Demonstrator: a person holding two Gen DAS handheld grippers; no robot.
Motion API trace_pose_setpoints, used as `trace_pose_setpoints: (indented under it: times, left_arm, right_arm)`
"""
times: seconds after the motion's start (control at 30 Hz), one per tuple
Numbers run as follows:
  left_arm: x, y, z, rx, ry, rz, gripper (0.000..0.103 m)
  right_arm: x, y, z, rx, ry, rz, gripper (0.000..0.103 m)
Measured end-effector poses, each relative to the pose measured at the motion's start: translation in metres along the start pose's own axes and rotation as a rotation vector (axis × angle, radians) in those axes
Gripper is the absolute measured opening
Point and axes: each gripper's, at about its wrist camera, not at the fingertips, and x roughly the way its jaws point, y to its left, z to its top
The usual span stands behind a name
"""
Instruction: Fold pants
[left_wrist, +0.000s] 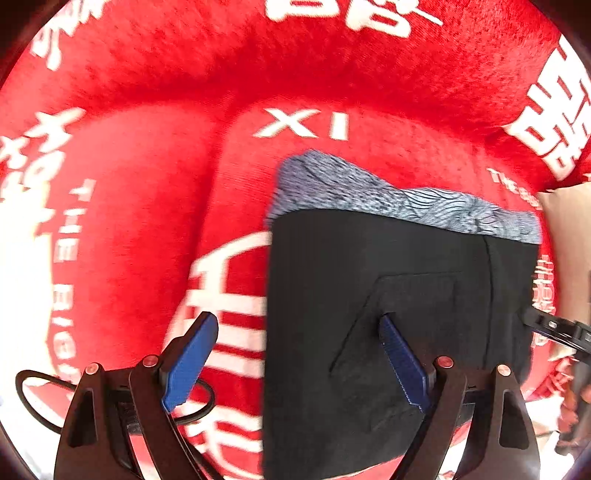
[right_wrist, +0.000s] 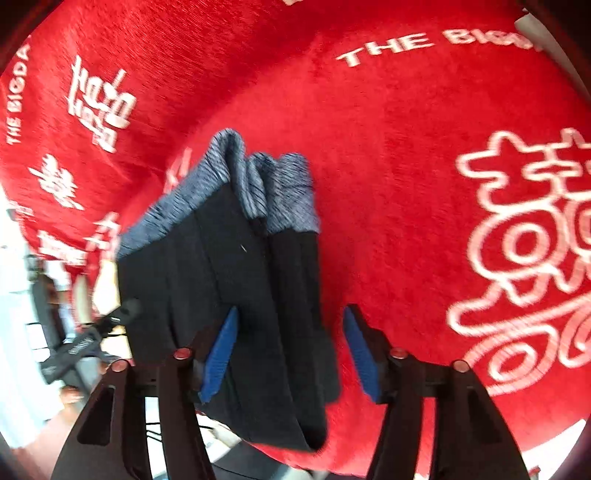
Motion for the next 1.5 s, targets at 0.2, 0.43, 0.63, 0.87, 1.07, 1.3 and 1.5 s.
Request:
trace_pose_setpoints:
  times: [0.2, 0.43, 0.63, 0.87, 1.07, 1.3, 1.5]
  left_arm:
    - [-0.045, -0.012, -0.013, 0.048, -0.033, 0.108, 0.090]
    - [-0.075, -0.045, -0.033, 0.030, 0.004, 0.129, 0.091]
    - [-0.092, -0.066, -0.051, -0.011, 0.011, 0.138, 0.103]
    - [-0.099, -0.073, -0.066, 0.055, 0.023, 0.148, 0.103]
    - [-0.102, -0.060, -0.080, 0.105, 0.009, 0.171, 0.103]
    - [-0.109, -0.045, -0.091, 0.112, 0.021, 0.153, 0.103]
    - [-0.117, -0.040, -0.096, 0.118, 0.012, 0.152, 0.103]
  right_arm:
    - [-0.031, 0.016, -0.015, -0.039, 0.002, -0.157, 0.076]
    - [-0.068, 0.048, -0.031, -0.124, -0.008, -0.235, 0.080]
    - [-0.088, 0.072, -0.045, -0.197, -0.011, -0.240, 0.085]
    - [-0.093, 0.094, -0.060, -0.214, -0.069, -0.276, 0.103]
    - [-0.082, 0.112, -0.079, -0.189, -0.079, -0.309, 0.103]
    - [-0.081, 0.126, -0.099, -0.146, -0.087, -0.344, 0.103]
    - [-0.081, 0.138, -0.113, -0.151, -0.088, -0.388, 0.103]
